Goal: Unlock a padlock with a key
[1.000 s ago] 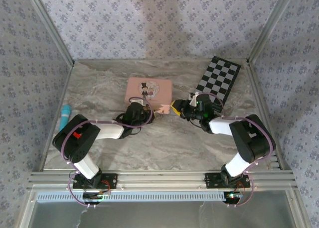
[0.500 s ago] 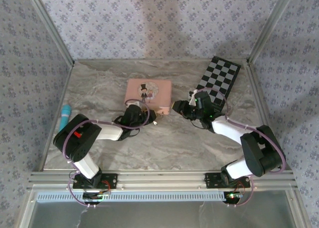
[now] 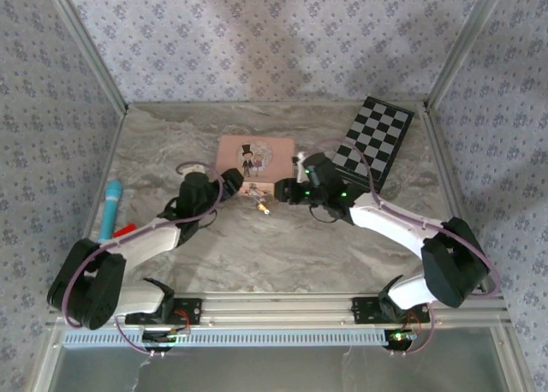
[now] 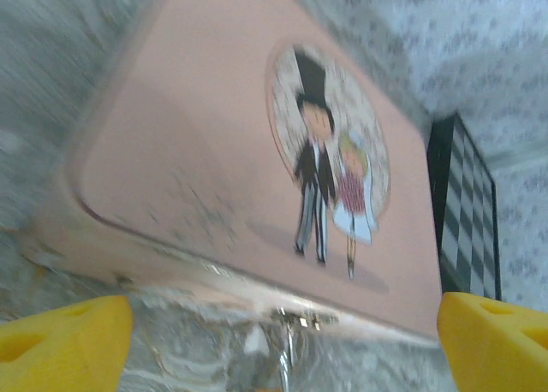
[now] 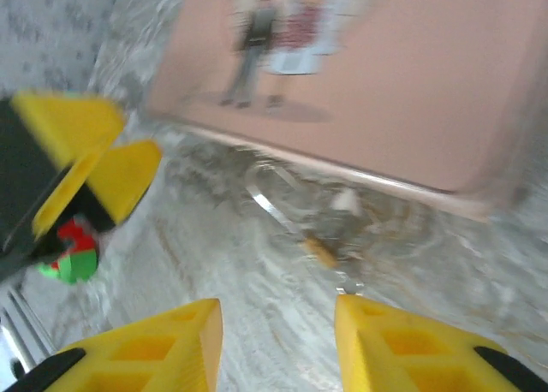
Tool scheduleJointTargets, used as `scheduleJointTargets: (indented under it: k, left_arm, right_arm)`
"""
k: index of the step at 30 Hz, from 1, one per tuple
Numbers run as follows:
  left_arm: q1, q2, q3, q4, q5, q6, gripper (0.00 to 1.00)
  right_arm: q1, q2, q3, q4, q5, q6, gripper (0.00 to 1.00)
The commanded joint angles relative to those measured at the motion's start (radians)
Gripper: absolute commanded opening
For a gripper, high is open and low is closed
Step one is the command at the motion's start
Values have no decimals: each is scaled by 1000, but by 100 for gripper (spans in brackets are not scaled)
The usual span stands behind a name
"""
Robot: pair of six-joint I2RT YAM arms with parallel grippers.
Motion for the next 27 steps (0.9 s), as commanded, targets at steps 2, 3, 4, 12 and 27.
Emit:
scheduleJointTargets:
  k: [2, 3, 4, 12, 27]
  left_arm:
    - [103, -83, 41, -142, -16, 53, 95]
    - [128, -91, 47, -151, -14, 54, 95]
    - [156, -98, 48, -152, -10, 59, 97]
    - [312, -15, 64, -67, 128, 38, 97]
    - [248, -57, 42, -113, 292, 98, 75]
  right_arm:
    - [109, 87, 164, -313, 186, -250, 45]
    - [120, 117, 192, -342, 187, -275, 47]
    - [132, 152, 224, -373, 185, -304, 50]
    - [152, 294, 282, -370, 122, -393, 55]
    - [25, 356, 49, 88, -91, -425, 54]
